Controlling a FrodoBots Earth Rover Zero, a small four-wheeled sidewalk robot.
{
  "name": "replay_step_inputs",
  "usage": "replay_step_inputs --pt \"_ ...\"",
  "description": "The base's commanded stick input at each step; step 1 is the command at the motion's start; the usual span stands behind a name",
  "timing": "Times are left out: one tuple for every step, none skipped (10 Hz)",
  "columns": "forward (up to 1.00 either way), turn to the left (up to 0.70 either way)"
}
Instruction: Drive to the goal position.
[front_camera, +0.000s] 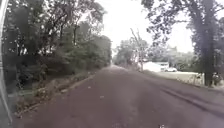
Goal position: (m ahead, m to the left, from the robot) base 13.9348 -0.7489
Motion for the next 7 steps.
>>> replay_step_inputs --pt "0.7 0.0" --pt "0.7 0.0" --pt "0.7 0.0" --pt "0.7 0.0" --pt "0.7 0.0" --pt "0.7 0.0" --pt "0.7 0.0"
